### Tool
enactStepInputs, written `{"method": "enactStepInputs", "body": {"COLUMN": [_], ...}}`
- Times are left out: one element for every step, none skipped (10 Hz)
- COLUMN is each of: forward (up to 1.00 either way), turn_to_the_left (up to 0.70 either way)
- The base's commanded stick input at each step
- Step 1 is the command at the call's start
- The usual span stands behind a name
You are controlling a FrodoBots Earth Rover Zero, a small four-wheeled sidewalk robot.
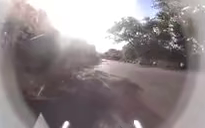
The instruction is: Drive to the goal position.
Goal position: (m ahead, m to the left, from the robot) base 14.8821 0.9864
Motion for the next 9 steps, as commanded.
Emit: {"method": "enactStepInputs", "body": {"forward": [0.50,0.50,0.50,0.50,0.50,0.50,0.50,0.50,0.50], "turn_to_the_left": [0.00,0.00,0.00,0.00,0.00,0.00,0.00,0.00,0.00]}}
